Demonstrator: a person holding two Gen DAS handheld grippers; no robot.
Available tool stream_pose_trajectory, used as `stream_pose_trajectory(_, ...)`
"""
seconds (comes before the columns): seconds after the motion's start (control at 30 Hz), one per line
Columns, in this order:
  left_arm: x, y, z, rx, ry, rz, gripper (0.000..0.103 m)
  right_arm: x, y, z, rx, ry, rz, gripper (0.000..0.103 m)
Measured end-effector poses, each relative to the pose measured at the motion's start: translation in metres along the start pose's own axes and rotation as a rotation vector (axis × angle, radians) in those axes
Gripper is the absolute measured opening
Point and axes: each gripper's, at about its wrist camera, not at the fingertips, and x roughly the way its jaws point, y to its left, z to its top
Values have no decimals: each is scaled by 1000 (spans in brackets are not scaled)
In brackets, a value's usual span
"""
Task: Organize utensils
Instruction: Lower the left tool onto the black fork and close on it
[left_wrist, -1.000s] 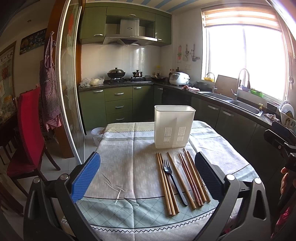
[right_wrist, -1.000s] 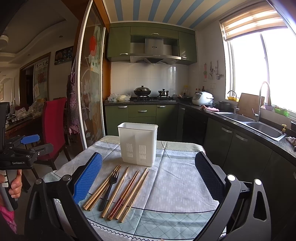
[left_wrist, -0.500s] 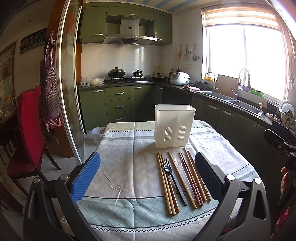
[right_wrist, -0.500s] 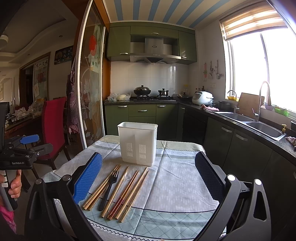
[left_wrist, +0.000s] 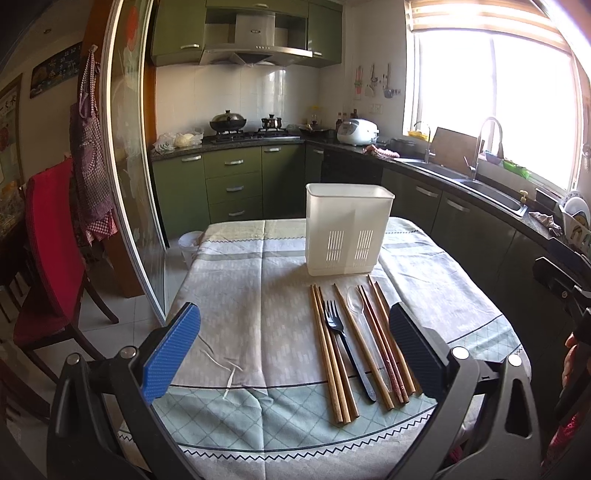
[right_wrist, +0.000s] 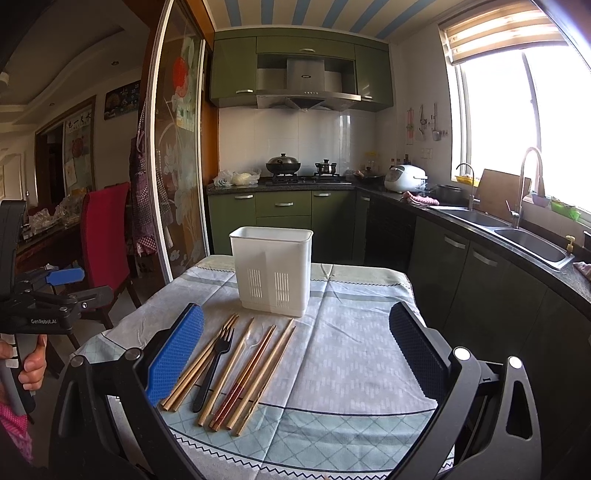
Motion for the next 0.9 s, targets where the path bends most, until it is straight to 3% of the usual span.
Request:
stream_pose_trajectory(0.37, 123, -31, 10, -4, 497, -114, 97, 76, -32, 2, 12, 351, 10, 99)
stream_pose_trajectory(0.5, 152, -45, 3, -46, 634, -167, 97, 89, -41, -5, 15, 409, 1, 99)
stream_pose_trajectory(0.7, 172, -64, 2, -66, 730, -211, 92, 96, -55, -11, 60, 441, 6, 99)
stream_pose_trajectory(0.77, 176, -68, 3, -62, 742, -208, 74, 98, -59, -13, 73, 455, 10, 99)
stream_pose_trajectory(0.9, 188, -66, 1, -81, 764, -176, 61, 99, -61, -14, 76, 460, 13, 99)
